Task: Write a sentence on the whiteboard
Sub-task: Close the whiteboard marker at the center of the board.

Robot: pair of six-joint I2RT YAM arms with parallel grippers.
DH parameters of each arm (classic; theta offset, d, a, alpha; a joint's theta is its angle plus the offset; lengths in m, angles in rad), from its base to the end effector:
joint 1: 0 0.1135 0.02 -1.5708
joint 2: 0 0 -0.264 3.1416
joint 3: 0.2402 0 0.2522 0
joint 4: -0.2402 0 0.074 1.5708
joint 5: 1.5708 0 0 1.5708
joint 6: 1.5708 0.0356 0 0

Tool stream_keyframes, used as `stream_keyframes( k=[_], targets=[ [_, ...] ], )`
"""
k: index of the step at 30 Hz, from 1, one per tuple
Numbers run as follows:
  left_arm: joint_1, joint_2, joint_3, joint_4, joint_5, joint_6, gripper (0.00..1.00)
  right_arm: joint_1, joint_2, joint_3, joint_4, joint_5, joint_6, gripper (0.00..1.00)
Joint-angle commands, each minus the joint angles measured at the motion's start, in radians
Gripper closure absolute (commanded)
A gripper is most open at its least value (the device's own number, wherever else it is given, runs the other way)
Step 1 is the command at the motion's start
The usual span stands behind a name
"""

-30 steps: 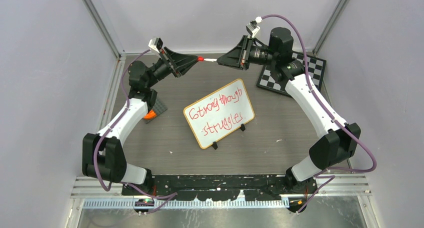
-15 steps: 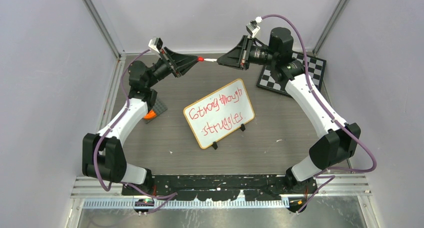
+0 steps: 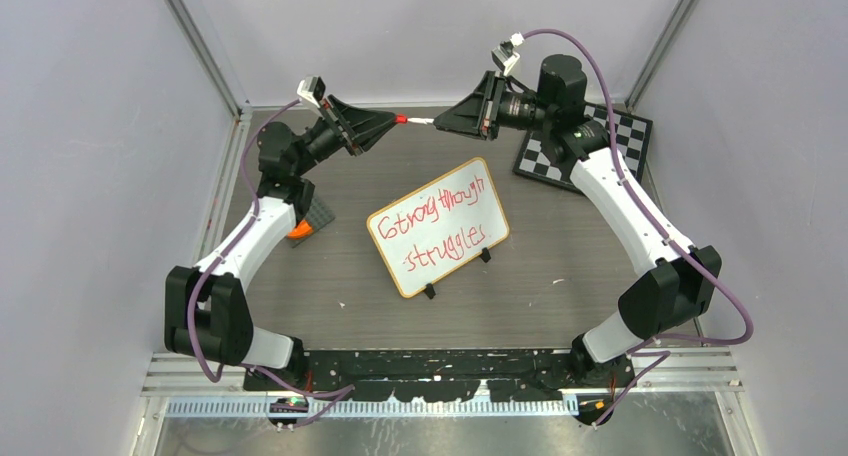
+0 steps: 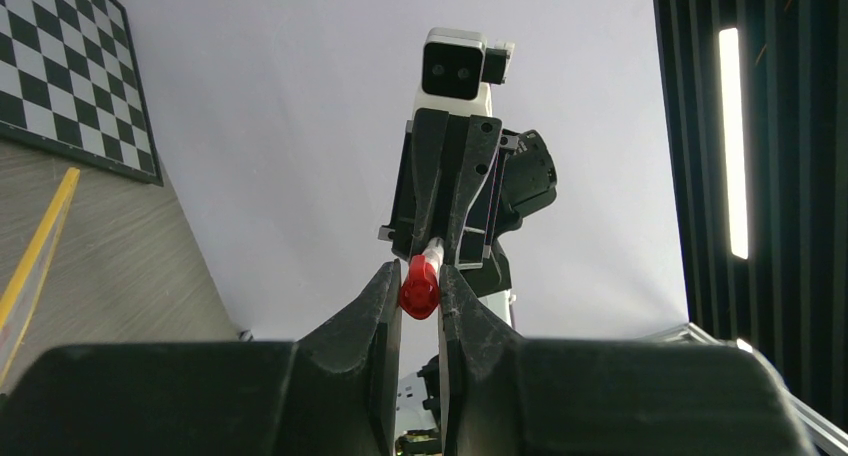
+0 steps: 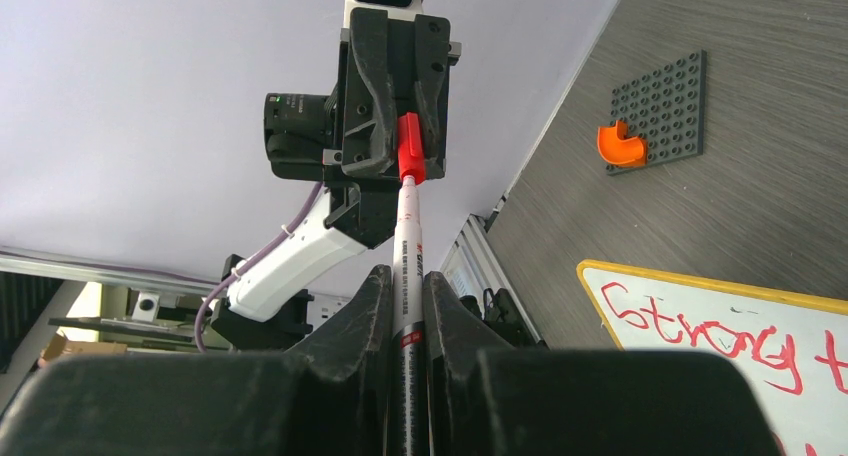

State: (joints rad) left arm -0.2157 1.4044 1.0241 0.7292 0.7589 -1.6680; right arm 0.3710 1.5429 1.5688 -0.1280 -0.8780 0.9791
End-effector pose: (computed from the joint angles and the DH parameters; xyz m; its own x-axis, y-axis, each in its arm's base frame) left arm 0.3072 -0.0924 0.3728 -0.8157 -0.5606 -0.1429 0.2560 -0.1282 -0.9581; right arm 0.3183 0.1532 0.4339 -0.8373 0.2431 -0.4898 -0.4482 0.2079 0.8694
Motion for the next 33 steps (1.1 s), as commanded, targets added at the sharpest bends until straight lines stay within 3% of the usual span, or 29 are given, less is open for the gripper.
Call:
stream_keyframes(
  k=[1,17,33],
  targets=[
    [0.002,0.000,-0.004,0.045,-0.009,-0.002,1.00,0.005,-0.030,0.027,0.025,-0.017,-0.008,1.00],
    [-0.054,0.011,0.009,0.059,-0.008,-0.008,1.00,0.013,-0.005,0.054,0.029,-0.004,-0.009,1.00],
    [-0.164,0.078,0.047,0.075,0.013,0.010,1.00,0.085,0.054,0.088,-0.079,0.075,-0.137,1.00]
  ],
)
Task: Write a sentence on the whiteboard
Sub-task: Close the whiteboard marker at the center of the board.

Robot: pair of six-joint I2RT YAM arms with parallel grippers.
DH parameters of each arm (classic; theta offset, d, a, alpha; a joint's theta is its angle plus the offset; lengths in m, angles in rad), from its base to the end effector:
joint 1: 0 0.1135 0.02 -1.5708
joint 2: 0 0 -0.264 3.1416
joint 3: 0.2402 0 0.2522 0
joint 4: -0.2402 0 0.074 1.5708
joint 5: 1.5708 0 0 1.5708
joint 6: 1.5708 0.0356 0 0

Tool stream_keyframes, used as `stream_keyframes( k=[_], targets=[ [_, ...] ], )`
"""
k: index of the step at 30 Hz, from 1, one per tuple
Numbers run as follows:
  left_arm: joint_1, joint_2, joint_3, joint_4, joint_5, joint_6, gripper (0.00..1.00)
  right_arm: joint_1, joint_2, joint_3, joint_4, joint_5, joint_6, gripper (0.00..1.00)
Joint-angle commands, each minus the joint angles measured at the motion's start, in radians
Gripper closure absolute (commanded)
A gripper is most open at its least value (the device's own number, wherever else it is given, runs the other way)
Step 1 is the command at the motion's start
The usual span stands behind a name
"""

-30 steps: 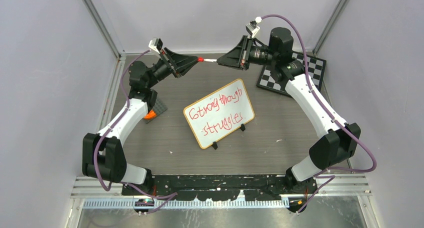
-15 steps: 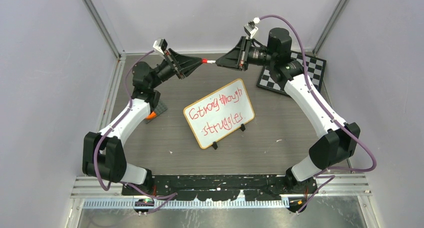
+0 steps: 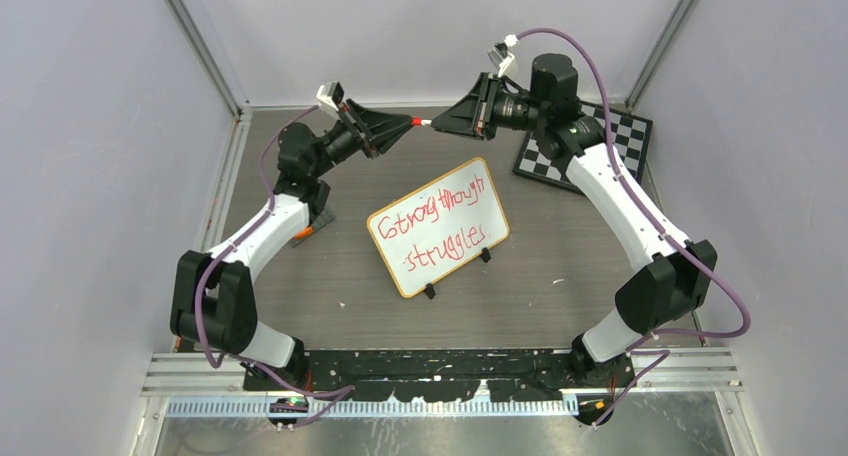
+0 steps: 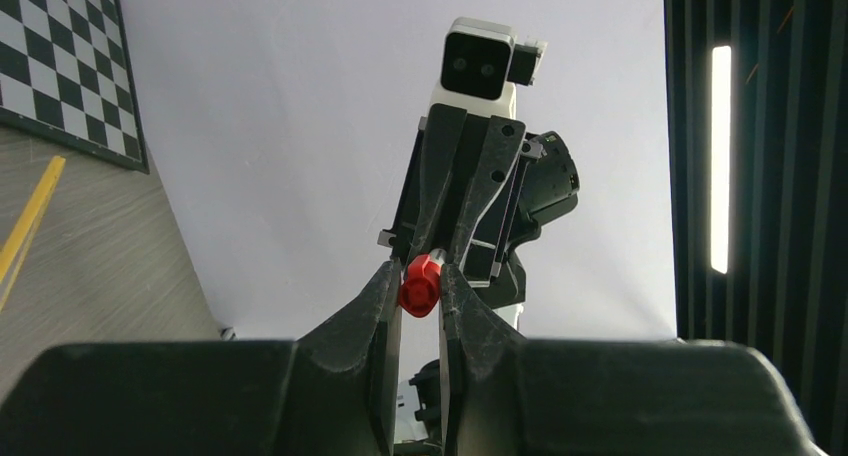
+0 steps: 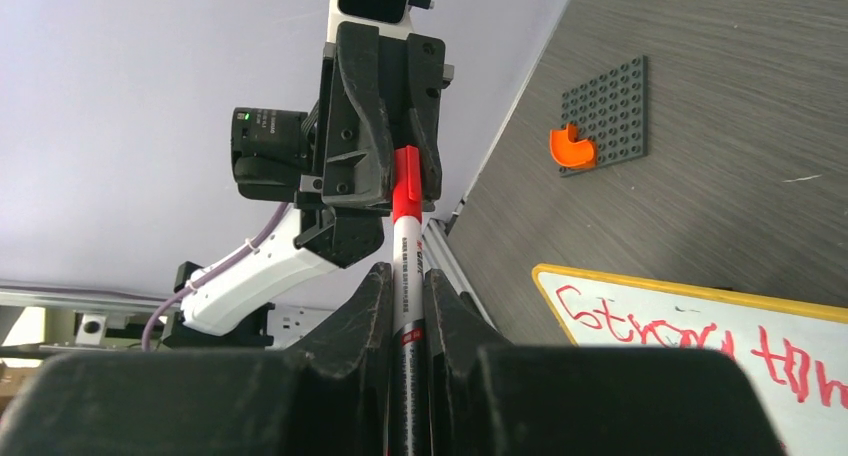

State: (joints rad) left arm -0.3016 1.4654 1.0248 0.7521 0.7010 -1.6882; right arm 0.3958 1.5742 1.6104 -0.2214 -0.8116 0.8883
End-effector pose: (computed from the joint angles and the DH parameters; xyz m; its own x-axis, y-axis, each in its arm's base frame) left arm 0.3137 -0.1216 0.3568 -0.8419 -0.5329 -0.0848 0.1954 -0.1545 -0.9685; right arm 0.3225 0.1628 0.4282 -0.8236 0.2348 -0.5163 -0.4505 0.2823 0.8470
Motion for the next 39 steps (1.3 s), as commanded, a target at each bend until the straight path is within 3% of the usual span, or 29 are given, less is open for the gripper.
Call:
stream_keyframes(
  k=[1,17,20,23,25,27,31,35,37,39],
  targets=[
    [-0.084,0.022,0.049,0.058,0.072,0.030,1.00,0.064,0.025,0.045,0.015,0.005,-0.046,1.00],
    [-0.172,0.039,0.067,0.052,0.129,0.074,1.00,0.083,0.052,0.073,-0.007,-0.009,-0.098,1.00],
    [-0.141,0.036,0.054,0.068,0.114,0.064,1.00,0.077,0.050,0.082,-0.023,-0.011,-0.120,0.99],
    [-0.055,0.024,0.039,0.056,0.104,0.079,1.00,0.050,0.045,0.097,-0.042,-0.012,-0.128,0.88],
    [0.025,0.018,0.034,0.045,0.105,0.091,1.00,0.026,0.042,0.105,-0.054,-0.017,-0.133,0.73],
    [0.113,0.022,0.043,0.039,0.122,0.103,1.00,-0.001,0.033,0.110,-0.068,-0.022,-0.143,0.51],
    [0.278,0.034,0.090,-0.011,0.172,0.160,1.00,-0.059,0.002,0.107,-0.083,-0.039,-0.154,0.24],
    [0.433,0.042,0.167,-0.154,0.251,0.316,1.00,-0.132,-0.033,0.096,-0.110,-0.054,-0.181,0.19],
    [0.500,0.013,0.203,-0.321,0.272,0.510,1.00,-0.178,-0.050,0.094,-0.157,-0.056,-0.230,0.18],
    [0.532,-0.024,0.278,-0.627,0.265,0.825,1.00,-0.207,-0.061,0.113,-0.276,-0.041,-0.333,0.17]
  ],
)
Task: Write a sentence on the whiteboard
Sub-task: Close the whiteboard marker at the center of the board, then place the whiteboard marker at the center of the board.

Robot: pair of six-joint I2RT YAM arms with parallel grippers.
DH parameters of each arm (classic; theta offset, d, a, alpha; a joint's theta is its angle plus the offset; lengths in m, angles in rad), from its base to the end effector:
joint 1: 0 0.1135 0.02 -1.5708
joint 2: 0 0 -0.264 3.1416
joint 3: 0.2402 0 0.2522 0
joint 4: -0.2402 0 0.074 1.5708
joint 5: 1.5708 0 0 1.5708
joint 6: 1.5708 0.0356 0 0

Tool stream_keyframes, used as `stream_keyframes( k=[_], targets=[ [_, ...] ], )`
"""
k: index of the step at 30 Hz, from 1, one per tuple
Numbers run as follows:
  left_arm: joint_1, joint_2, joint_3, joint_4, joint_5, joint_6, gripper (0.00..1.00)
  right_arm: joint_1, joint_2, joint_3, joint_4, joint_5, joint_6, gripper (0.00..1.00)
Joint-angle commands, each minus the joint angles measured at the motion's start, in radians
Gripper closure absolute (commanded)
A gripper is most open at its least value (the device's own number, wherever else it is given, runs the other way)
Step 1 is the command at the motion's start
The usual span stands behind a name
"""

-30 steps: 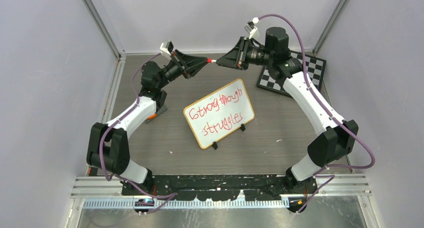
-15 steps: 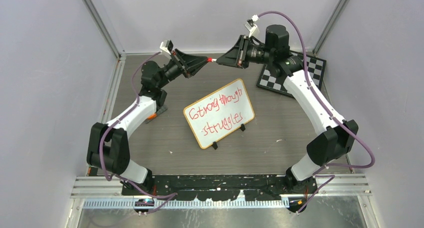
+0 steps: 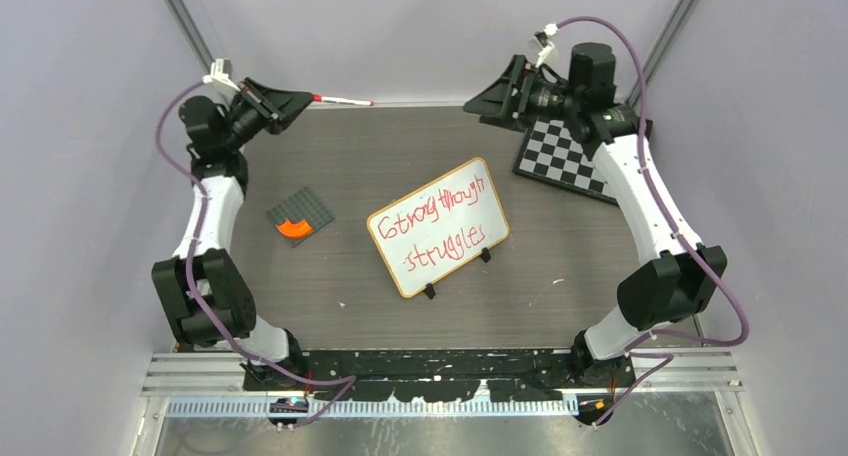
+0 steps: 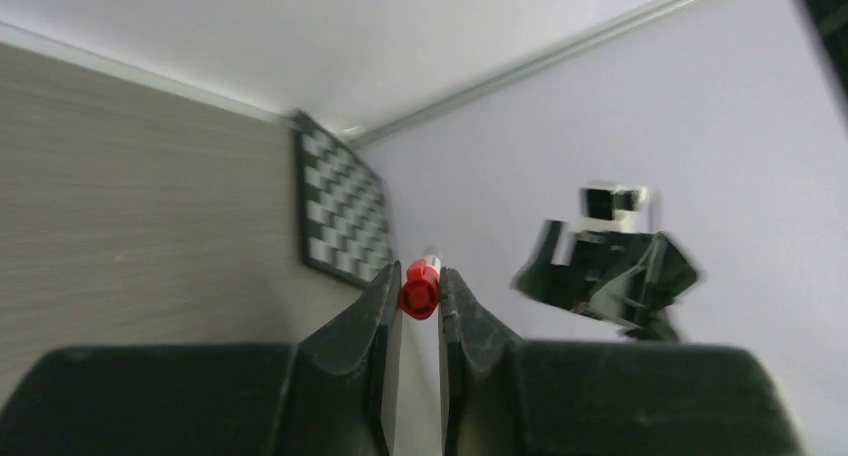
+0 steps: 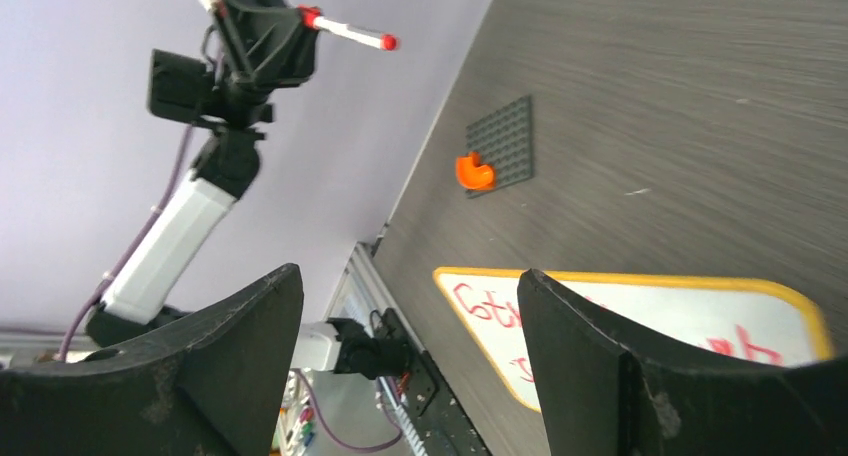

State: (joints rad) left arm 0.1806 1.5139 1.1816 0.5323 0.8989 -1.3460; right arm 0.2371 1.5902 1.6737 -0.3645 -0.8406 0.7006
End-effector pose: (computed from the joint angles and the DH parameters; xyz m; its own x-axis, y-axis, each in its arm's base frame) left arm 0.3497 0.0355 0.3730 -0.5830 -0.7233 -0.3700 0.3338 0.2020 -0.9207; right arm 0.3419 0.1099 0.4306 -0.7556 0.2598 -0.6013 -0.4779 0.4091 0.7773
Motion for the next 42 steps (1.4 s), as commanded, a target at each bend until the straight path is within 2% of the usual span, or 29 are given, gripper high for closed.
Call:
stream_keyframes(
  k=[1,3,6,10,17,21,27,34,39,42],
  targets=[
    [0.053,-0.087,0.190,-0.651,0.020,0.696,1.00,-0.059,-0.077,0.068,-0.208,0.000,-0.206,0.16],
    [0.050,-0.094,0.300,-0.963,-0.073,1.025,1.00,-0.077,-0.071,0.094,-0.335,0.010,-0.315,0.16],
    [0.055,-0.098,0.374,-1.199,-0.184,1.313,1.00,-0.108,-0.073,0.082,-0.434,0.010,-0.404,0.15],
    [0.055,-0.109,0.383,-1.417,-0.223,1.557,1.00,-0.132,-0.089,0.034,-0.495,-0.003,-0.478,0.15],
    [0.026,-0.065,0.410,-1.847,-0.292,1.868,1.00,-0.145,-0.124,-0.043,-0.537,0.019,-0.558,0.15],
    [-0.014,-0.030,0.381,-1.971,-0.354,1.931,1.00,-0.149,-0.134,-0.087,-0.562,0.049,-0.591,0.15],
    [-0.134,0.080,0.298,-2.000,-0.453,1.932,1.00,-0.162,-0.176,-0.142,-0.556,0.065,-0.616,0.14],
    [-0.256,0.293,0.329,-1.955,-0.519,1.864,1.00,-0.202,-0.195,-0.172,-0.556,0.067,-0.624,0.13],
    [-0.278,0.391,0.317,-1.844,-0.593,1.824,0.99,-0.223,-0.214,-0.201,-0.554,0.061,-0.633,0.13],
    [-0.285,0.422,0.298,-1.777,-0.613,1.795,0.95,-0.260,-0.220,-0.211,-0.556,0.059,-0.636,0.13]
  ],
)
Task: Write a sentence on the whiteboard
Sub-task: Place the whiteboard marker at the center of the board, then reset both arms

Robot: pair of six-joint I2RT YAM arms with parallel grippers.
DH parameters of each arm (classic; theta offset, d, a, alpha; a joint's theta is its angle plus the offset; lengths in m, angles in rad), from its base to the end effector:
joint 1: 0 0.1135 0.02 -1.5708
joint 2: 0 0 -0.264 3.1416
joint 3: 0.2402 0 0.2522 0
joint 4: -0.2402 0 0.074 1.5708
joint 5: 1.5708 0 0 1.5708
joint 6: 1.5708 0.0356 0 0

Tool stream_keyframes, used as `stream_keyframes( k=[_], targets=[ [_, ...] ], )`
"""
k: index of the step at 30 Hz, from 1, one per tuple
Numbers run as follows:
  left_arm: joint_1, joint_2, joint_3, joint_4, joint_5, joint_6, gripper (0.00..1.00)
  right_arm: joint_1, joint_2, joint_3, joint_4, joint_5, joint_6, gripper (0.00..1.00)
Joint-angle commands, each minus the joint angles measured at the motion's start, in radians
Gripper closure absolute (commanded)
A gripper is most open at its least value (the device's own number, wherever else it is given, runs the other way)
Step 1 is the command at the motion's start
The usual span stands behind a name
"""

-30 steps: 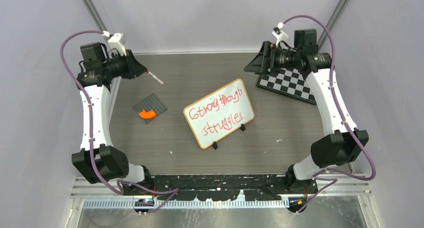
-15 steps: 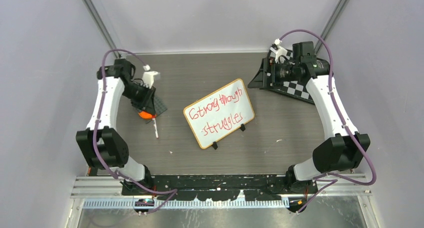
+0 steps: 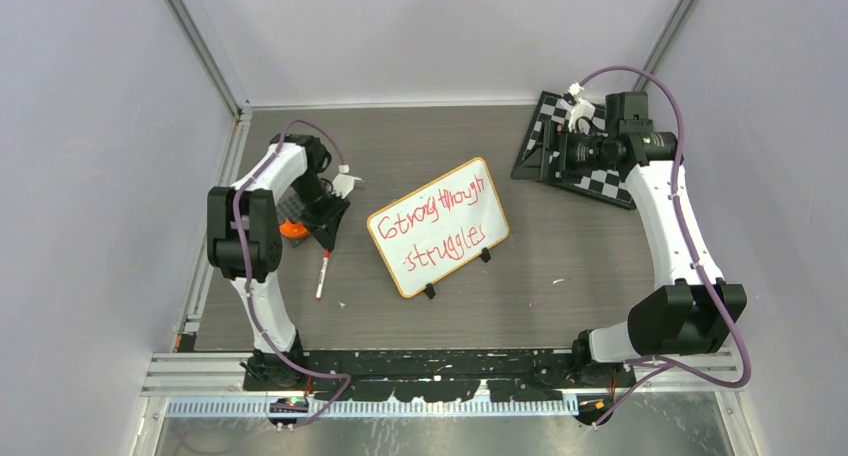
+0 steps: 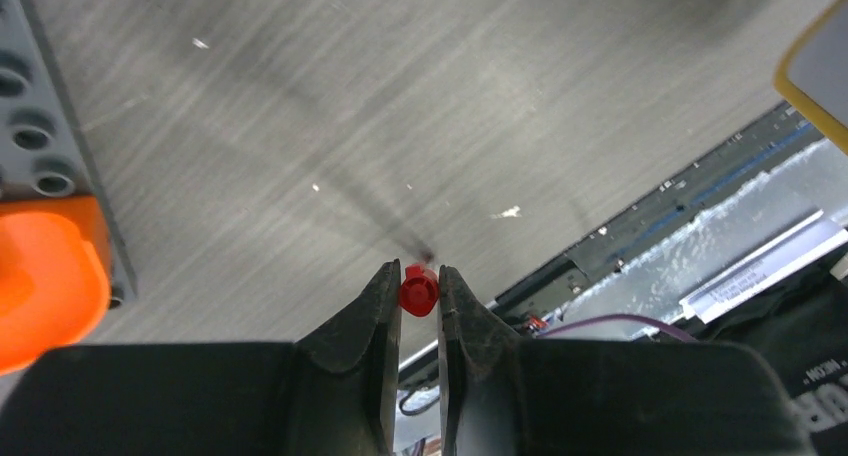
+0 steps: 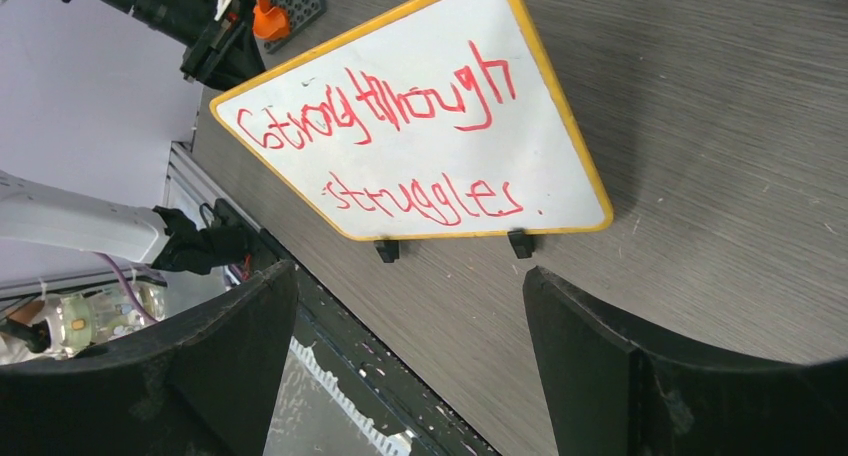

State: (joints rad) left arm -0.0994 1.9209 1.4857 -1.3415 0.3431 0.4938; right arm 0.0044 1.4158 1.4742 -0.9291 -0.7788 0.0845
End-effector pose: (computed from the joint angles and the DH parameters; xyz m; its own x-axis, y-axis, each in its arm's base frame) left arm 0.3331 -0.0453 0.2074 -0.8458 0.5329 0.0239 0.4837 0.7851 -0.3869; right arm 0.2842 0.0263 0.3726 -0.8005 0.0566 -0.5967 -0.3895 0.7075 0.5897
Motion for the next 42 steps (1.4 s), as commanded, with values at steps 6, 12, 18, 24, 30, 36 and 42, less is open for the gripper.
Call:
stream_keyframes(
  k=[6,12,18,24,30,36,42],
  targets=[
    [-0.024,0.057,-0.057,0.257,-0.101,-0.116,0.89,-0.041,-0.035,-0.020,0.017,-0.013,-0.008,0.13],
    [-0.044,0.079,-0.101,0.364,-0.137,-0.158,0.86,-0.045,-0.035,-0.019,0.029,-0.013,0.003,0.13],
    [-0.049,0.061,-0.105,0.364,-0.137,-0.171,0.72,-0.047,-0.041,-0.026,0.026,0.000,-0.006,0.13],
    [-0.049,-0.032,-0.101,0.324,-0.114,-0.189,0.45,-0.059,-0.042,-0.017,-0.006,0.013,-0.064,0.13],
    [-0.038,-0.161,-0.002,0.241,-0.068,-0.172,0.19,-0.131,-0.039,-0.007,-0.027,0.031,-0.142,0.11],
    [0.070,-0.256,0.110,0.188,0.063,-0.186,0.08,-0.235,-0.016,0.015,-0.103,0.040,-0.256,0.10],
    [0.290,-0.317,0.121,0.239,0.199,-0.209,0.00,-0.350,0.003,0.012,-0.167,0.063,-0.387,0.09]
  ],
)
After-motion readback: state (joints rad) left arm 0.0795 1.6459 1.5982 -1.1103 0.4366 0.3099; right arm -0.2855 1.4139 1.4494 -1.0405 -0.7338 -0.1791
